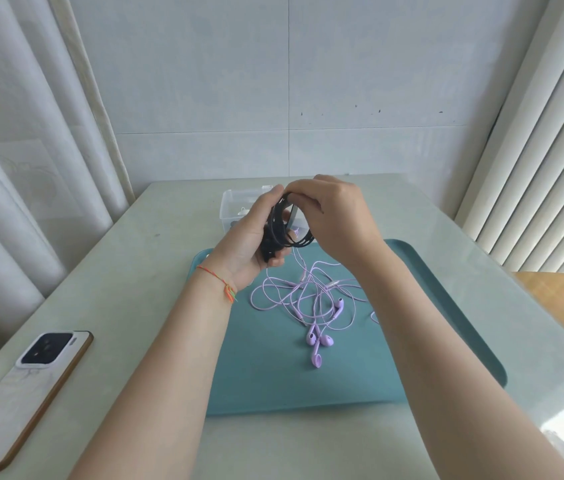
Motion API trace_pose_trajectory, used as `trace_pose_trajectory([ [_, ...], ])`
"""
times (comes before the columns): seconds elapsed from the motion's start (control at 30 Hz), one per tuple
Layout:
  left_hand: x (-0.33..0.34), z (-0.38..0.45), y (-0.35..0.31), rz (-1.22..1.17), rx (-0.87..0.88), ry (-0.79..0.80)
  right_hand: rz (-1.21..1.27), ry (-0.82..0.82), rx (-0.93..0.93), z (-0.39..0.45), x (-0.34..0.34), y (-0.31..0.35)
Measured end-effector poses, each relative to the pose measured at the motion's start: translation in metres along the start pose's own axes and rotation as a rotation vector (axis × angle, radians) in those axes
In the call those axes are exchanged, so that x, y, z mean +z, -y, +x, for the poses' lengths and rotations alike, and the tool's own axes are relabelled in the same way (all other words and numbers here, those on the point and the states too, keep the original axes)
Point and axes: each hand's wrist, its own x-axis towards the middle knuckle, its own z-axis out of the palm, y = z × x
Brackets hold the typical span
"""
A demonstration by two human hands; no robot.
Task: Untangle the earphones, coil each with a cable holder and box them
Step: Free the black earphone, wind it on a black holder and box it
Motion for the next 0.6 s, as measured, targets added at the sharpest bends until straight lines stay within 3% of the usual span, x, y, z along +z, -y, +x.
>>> trace_pose_trajectory([
  [0.23,0.000,0.000,-0.003,-0.004,0.062,-0.049,-0.030,-0.039,0.022,0.001,-0.002,-0.006],
  [0.47,-0.004,-0.004,-0.008,0.121,0.124,-0.066,0.055,0.078,0.044,0.001,-0.010,-0.001],
  [0.6,-0.006,-0.006,-0.011,0.164,0.065,-0.089,0.025,0.049,0.005,0.001,-0.010,0.000],
])
